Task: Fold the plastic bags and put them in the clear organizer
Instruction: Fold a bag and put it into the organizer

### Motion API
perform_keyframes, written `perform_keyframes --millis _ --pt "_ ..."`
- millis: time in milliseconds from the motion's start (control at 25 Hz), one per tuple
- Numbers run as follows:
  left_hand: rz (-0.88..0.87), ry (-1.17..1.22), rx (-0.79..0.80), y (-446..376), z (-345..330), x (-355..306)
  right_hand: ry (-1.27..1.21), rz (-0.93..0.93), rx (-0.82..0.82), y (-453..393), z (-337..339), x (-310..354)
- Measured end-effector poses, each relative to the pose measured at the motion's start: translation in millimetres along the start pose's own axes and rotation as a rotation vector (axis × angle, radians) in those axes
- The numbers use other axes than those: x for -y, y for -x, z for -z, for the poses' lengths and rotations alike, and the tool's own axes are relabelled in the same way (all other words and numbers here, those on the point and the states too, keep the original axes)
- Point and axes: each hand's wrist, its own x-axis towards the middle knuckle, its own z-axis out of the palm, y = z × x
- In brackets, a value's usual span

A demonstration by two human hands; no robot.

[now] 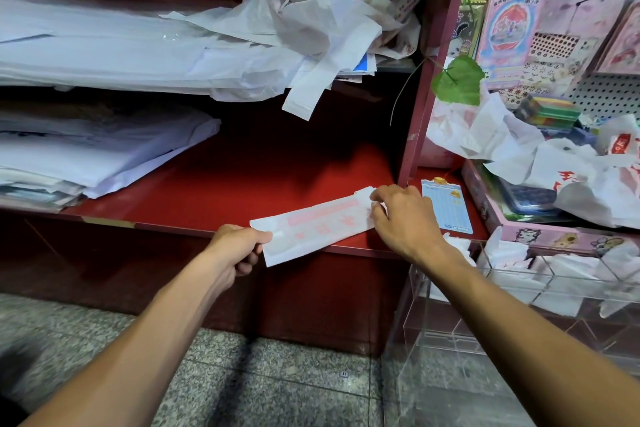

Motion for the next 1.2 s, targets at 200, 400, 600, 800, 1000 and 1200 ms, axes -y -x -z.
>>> perform_keyframes --millis 200,400,600,800,1000,1200 --pt "0.102 0.203 0.054 7 -16 -1 -0.033 0.318 0.239 12 -2 20" --pt "0.021 -0.28 0.331 37 -36 -6 0.207 0.437 0.282 22 -24 34" --pt "-0.704 -0.656 -0.178 22 -12 -9 0.117 0.384 0.175 23 -25 24" --pt "-1.008 -0.997 0.164 0 -4 23 -0.049 0.387 0.154 20 -29 13" --pt "-1.02 -0.675 -0.065 -6 -20 23 -0.266 0.288 0.182 14 -26 9" --pt "-0.899 -0.444 0.098 -5 -16 20 -0.538 0.153 0.165 10 -24 10"
